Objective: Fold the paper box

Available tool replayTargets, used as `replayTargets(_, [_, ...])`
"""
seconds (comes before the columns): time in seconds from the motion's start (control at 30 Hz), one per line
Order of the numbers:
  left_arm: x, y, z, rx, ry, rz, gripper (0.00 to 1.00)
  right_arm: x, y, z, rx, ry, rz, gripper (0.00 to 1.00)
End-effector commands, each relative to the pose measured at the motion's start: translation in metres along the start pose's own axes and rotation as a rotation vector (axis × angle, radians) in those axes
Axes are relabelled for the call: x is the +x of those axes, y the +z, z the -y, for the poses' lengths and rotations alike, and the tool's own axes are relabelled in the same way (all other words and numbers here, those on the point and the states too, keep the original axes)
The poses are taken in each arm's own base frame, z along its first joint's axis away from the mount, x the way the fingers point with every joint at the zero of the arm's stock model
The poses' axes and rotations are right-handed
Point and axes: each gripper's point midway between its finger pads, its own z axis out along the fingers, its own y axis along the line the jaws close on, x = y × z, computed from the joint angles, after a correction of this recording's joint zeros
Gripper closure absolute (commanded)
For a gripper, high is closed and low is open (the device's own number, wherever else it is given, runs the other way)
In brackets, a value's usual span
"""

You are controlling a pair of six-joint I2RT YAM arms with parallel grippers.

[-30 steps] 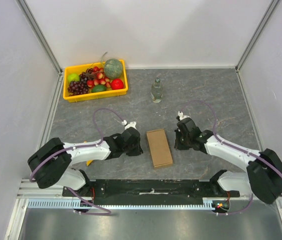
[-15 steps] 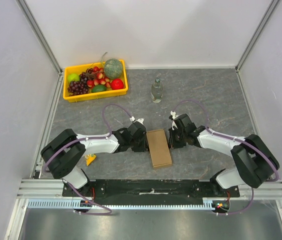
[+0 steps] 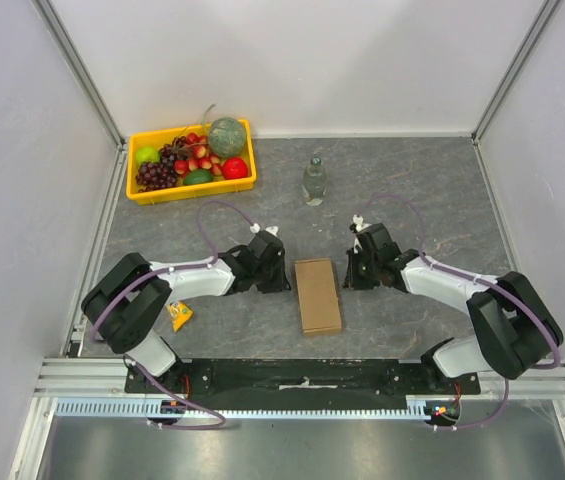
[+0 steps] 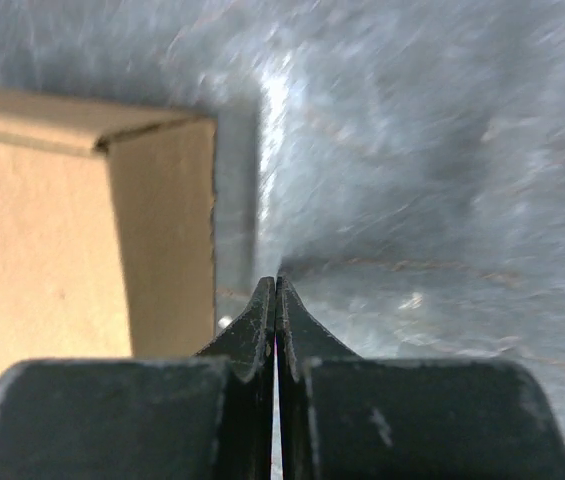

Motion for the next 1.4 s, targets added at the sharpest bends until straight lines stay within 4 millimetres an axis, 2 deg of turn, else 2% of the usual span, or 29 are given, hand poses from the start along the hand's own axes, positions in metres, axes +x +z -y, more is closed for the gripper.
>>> replayTargets(0.0, [-0.031,0.002,0.0,0.001,0.046,0.051,0.98,-0.048,0.002,0.01,0.059,-0.032,0.11,1.0])
replayTargets(0.17, [-0.043,0.01,0.004,-0.006,0.058,0.051,0.98,-0.062,0.018,-0.001,0.004,-0.049,0.086,1.0])
replayTargets(0.3, [-0.042,0.016,0.012,0.034,0.052,0.033,0.98,-0.06,0.024,-0.019,-0.094,-0.037,0.06,1.0])
replayTargets(0.7, [-0.038,0.019,0.03,0.111,0.053,0.02,0.98,-0.054,0.021,-0.041,-0.227,-0.001,0.036,1.0])
replayTargets(0.77, [-0.038,0.016,0.025,0.084,0.054,0.022,0.98,-0.056,0.019,-0.035,-0.182,-0.002,0.044,1.0])
replayTargets(0.87, [-0.044,0.002,0.005,-0.023,0.056,0.058,0.97,-0.061,0.011,-0.004,0.001,-0.014,0.077,0.93])
replayTargets(1.0, [-0.05,-0.03,-0.031,-0.134,0.016,0.132,0.85,-0.07,-0.013,0.034,0.212,-0.034,0.153,0.8])
replayTargets(1.07, [-0.054,-0.049,-0.044,-0.168,-0.005,0.18,0.72,-0.072,-0.026,0.046,0.275,-0.035,0.181,0.74])
replayTargets(1.17, [-0.056,-0.075,-0.053,-0.19,-0.01,0.247,0.52,-0.074,-0.043,0.057,0.349,-0.039,0.213,0.64])
replayTargets(1.33, [-0.056,-0.112,-0.06,-0.179,-0.021,0.336,0.38,-0.07,-0.066,0.067,0.408,-0.033,0.24,0.45])
replayTargets(1.37, [-0.055,-0.117,-0.058,-0.16,-0.018,0.35,0.27,-0.071,-0.071,0.065,0.4,-0.033,0.257,0.41])
